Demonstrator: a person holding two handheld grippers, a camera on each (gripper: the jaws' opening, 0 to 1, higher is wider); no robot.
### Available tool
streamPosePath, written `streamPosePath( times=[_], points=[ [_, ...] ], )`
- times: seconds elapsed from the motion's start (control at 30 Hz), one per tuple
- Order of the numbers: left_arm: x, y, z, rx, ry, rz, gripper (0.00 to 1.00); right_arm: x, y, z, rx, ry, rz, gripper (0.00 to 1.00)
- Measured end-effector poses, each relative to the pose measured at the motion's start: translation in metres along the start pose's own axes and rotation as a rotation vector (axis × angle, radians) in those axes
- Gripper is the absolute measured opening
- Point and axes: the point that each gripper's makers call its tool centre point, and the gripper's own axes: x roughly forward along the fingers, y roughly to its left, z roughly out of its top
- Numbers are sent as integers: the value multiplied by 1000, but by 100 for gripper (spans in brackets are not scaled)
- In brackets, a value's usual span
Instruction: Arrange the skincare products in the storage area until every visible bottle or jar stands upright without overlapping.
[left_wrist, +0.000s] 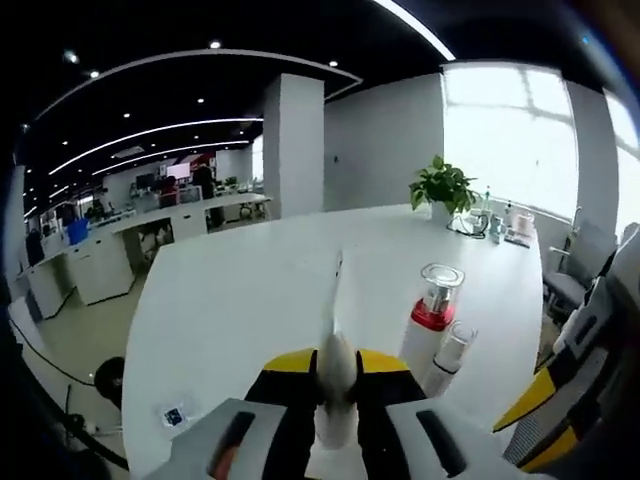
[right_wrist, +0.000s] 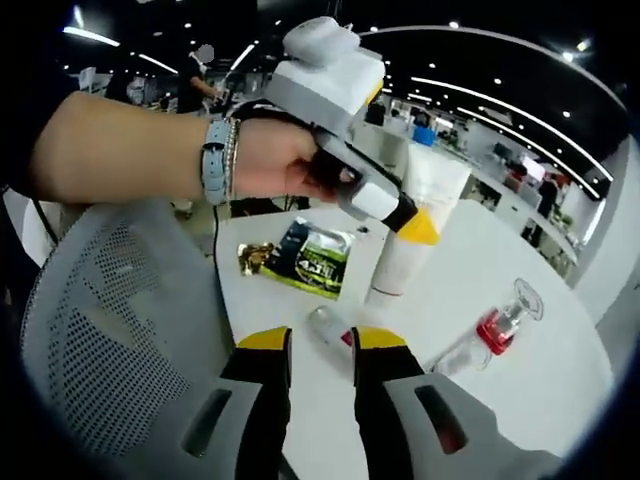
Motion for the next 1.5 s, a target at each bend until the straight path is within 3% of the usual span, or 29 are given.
streamPosePath(
  times=[0.27, 0.4, 0.67, 0.9, 1.13, 1.4, 1.5],
  points=[
    [10, -6, -14, 56, 32, -28, 12, 0, -1, -6, 5, 24, -1, 21],
    [14, -5, -18, 43, 30, -45, 12, 0, 0, -7, 21, 28, 6, 21],
    [18, -11, -17, 94, 22, -108, 12, 4, 4, -10, 12, 51, 28, 21],
    [23, -28, -16, 110, 33, -231, 13, 5, 6, -12, 23, 63, 40, 21],
    [22, -27, -17, 58, 3, -265, 13, 7, 10, -16, 28, 82, 55, 21],
    [22, -30, -16, 78, -10, -270, 15, 9, 14, -20, 5, 104, 67, 21],
    [21, -29, -15, 37, -7, -279, 18, 9, 13, -21, 0, 110, 61, 21]
  ],
)
